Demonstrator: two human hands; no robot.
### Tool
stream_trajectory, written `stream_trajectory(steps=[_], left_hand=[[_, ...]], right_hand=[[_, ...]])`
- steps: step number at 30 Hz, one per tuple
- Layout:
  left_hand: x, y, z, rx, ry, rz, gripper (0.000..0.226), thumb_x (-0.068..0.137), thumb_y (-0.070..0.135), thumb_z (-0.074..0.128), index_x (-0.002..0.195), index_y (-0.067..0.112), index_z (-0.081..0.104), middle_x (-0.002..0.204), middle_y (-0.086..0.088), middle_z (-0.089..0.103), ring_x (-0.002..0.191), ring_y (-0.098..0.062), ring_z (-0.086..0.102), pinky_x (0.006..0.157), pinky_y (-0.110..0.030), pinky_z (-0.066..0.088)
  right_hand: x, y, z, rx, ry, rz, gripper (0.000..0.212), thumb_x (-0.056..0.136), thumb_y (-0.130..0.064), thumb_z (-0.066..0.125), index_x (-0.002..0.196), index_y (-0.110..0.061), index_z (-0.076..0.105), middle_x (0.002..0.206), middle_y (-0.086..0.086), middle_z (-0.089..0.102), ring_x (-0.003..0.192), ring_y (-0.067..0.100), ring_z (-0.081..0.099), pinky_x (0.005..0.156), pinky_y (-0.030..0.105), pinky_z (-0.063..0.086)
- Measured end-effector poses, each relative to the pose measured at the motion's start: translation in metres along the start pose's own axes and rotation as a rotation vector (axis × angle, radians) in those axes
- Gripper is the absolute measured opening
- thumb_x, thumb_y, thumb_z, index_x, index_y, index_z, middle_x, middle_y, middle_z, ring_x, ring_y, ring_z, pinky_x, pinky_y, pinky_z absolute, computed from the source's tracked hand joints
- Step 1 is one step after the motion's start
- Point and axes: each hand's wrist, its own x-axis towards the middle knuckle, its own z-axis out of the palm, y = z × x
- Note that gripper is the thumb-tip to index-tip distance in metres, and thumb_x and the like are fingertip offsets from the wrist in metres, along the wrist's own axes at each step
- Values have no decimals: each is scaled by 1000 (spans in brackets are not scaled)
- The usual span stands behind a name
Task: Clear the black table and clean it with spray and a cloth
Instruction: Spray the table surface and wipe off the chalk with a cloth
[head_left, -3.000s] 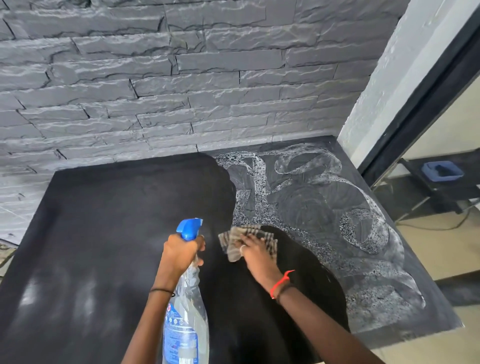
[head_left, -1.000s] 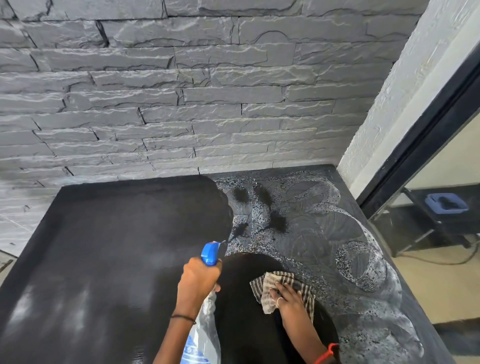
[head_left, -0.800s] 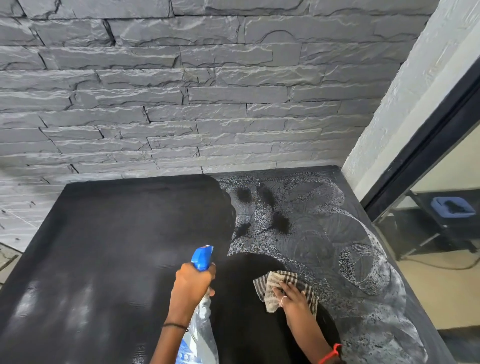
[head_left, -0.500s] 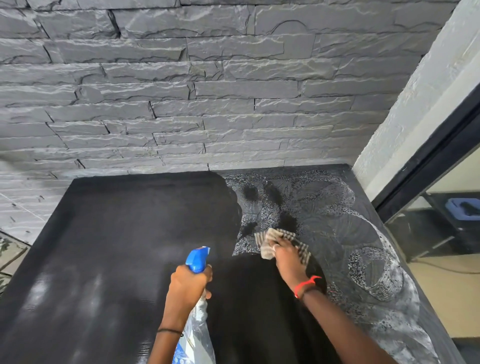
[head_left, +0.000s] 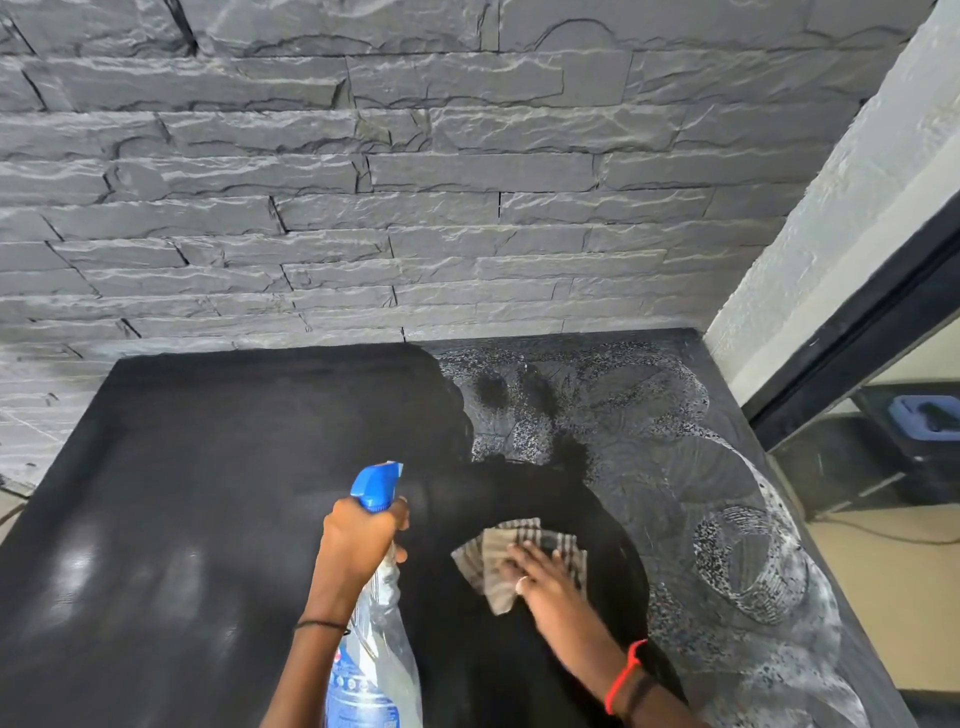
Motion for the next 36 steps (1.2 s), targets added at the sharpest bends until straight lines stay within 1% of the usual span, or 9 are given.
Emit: stream_trajectory(steps=[3, 7, 13, 17, 19, 21, 24, 31, 36], left_hand=[[9, 7, 0, -6, 1, 13, 15, 82, 13, 62, 71, 3, 65, 63, -11, 64, 40, -16, 63, 58, -30, 54], [18, 9, 2, 2, 14, -9, 17, 81, 15, 63, 72, 1, 65, 63, -9, 63, 41, -18, 64, 45, -20, 47], [34, 6, 5, -16, 27, -29, 17, 84, 17, 62, 77, 1, 65, 70, -12, 67, 46, -21, 65, 49, -23, 48], [48, 16, 6, -21, 31, -33, 16, 83, 15, 63, 76, 0, 66, 69, -13, 67, 44, -20, 65, 55, -27, 52], [56, 21, 7, -31, 32, -35, 16, 81, 14, 63, 75, -1, 66, 69, -14, 68, 44, -22, 65, 59, -31, 54], [63, 27, 8, -38, 37, -42, 16, 80, 14, 63, 75, 0, 67, 70, -17, 70, 45, -22, 66, 62, -32, 53], [75, 35, 10, -49, 34, -34, 16, 82, 14, 62, 76, 0, 67, 71, -15, 69, 42, -19, 65, 53, -26, 50], [89, 38, 11, -53, 16, -23, 15, 84, 14, 62, 76, 1, 66, 64, -7, 63, 39, -15, 62, 54, -25, 52], [95, 40, 12, -21, 9, -24, 16, 84, 13, 62, 74, 1, 65, 59, -3, 61, 38, -15, 62, 47, -20, 46]], right_hand=[[22, 61, -14, 85, 28, 54, 46, 76, -10, 41, 114, -19, 64, 121, 5, 64, 117, 24, 53, 108, 20, 15], [97, 123, -38, 4, 5, 168, 51, 81, 9, 46, 127, -10, 56, 134, 9, 54, 127, 25, 48, 114, 27, 24], [185, 66, -42, 225, 41, 197, 44, 90, -1, 43, 132, -12, 54, 140, 3, 49, 131, 17, 43, 113, 42, 29], [168, -2, -24, 206, 58, -25, 42, 82, -7, 35, 106, -10, 69, 126, 8, 60, 116, 28, 56, 95, 49, 47], [138, -12, -18, 153, -15, -125, 44, 75, -16, 34, 90, -22, 75, 112, -1, 68, 102, 22, 66, 84, 42, 55], [105, -4, -3, 65, -64, -183, 43, 75, -21, 35, 92, -29, 74, 112, -7, 69, 110, 15, 60, 102, 36, 37], [66, 36, 1, -1, -84, -211, 42, 77, -24, 38, 113, -33, 58, 120, -8, 65, 121, 12, 42, 107, 30, 14], [143, 142, -41, 0, -23, 33, 57, 80, -2, 31, 131, -16, 51, 133, 11, 55, 126, 26, 47, 111, 20, 15], [246, 97, -61, 51, 8, 113, 47, 86, 7, 42, 130, -4, 54, 142, 12, 44, 134, 27, 39, 113, 20, 10]])
